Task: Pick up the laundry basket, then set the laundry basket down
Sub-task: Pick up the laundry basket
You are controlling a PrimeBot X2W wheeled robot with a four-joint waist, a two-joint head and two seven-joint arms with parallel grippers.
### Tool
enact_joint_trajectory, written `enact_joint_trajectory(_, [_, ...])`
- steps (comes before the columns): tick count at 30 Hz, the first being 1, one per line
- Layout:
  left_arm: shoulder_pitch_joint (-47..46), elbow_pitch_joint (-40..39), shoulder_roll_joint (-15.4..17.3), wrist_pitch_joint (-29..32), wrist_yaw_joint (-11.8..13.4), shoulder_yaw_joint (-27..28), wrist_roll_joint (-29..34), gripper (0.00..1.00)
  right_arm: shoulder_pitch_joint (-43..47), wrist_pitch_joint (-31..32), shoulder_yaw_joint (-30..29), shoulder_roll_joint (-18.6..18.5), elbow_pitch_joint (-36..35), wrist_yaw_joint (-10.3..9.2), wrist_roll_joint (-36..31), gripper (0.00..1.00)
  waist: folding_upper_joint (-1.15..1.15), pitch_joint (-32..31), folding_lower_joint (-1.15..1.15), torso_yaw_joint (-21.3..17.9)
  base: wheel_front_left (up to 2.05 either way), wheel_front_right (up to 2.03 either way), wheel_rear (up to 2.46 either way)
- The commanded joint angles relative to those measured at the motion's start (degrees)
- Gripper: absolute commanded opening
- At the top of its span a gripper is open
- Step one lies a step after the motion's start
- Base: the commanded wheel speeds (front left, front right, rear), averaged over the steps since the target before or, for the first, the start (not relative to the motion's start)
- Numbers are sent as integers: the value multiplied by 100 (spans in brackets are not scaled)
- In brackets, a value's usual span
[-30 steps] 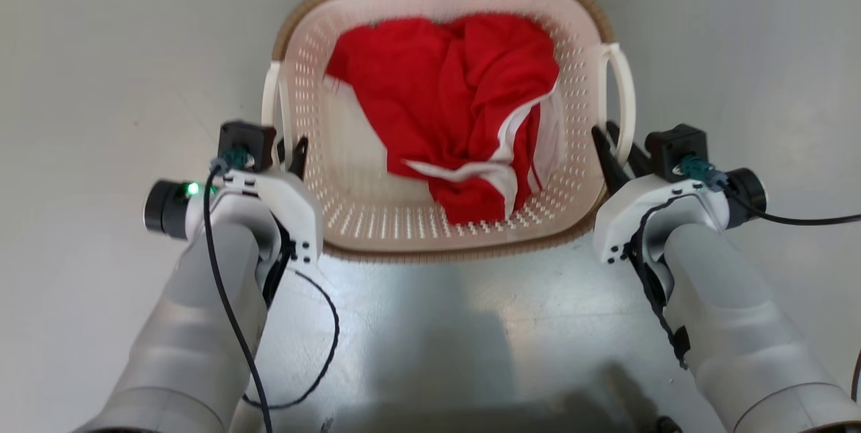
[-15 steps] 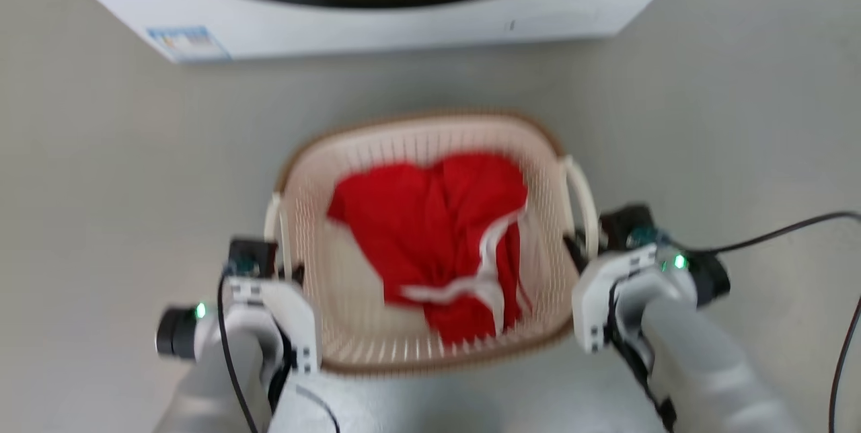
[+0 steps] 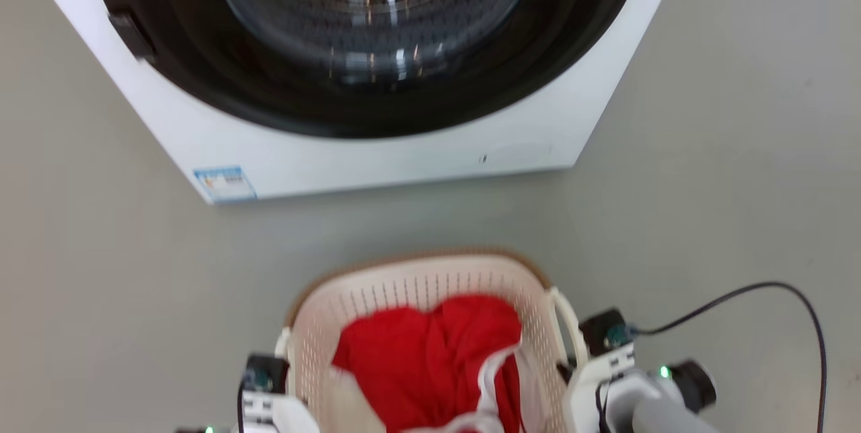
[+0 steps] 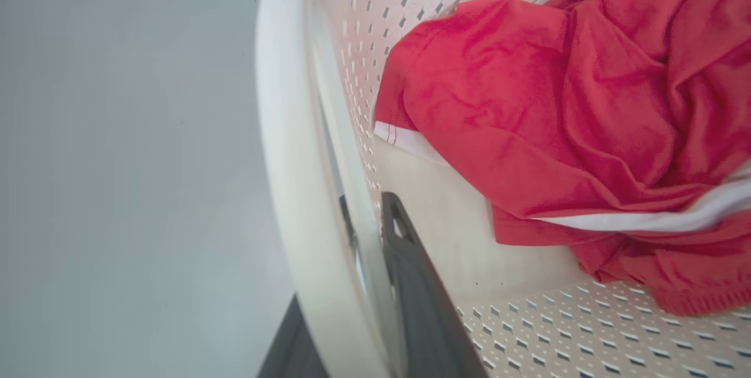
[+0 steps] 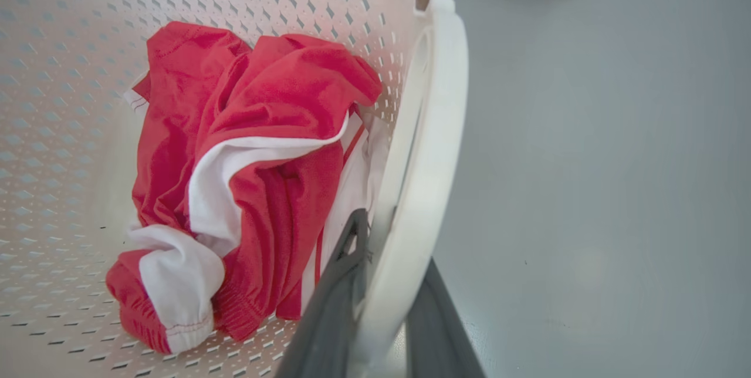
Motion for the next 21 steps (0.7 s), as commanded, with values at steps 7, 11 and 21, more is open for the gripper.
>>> enact_joint_trajectory(7, [665, -307, 72, 112, -114, -337, -333, 0, 652, 453, 677, 45, -209, 96, 387, 0, 0, -1145, 0, -169, 0, 0, 0])
enact_joint_trajectory(11, [904, -566, 71, 267, -39, -688, -594, 0, 773, 549, 874, 45, -207, 96, 473, 0, 0, -1360, 0, -182, 0, 0, 0])
enact_joint_trajectory(21, [1066, -820, 70, 460, 190, -1153, -1135, 0, 805, 524, 1169, 45, -244, 96, 780, 0, 0, -1526, 0, -261, 0, 0, 0])
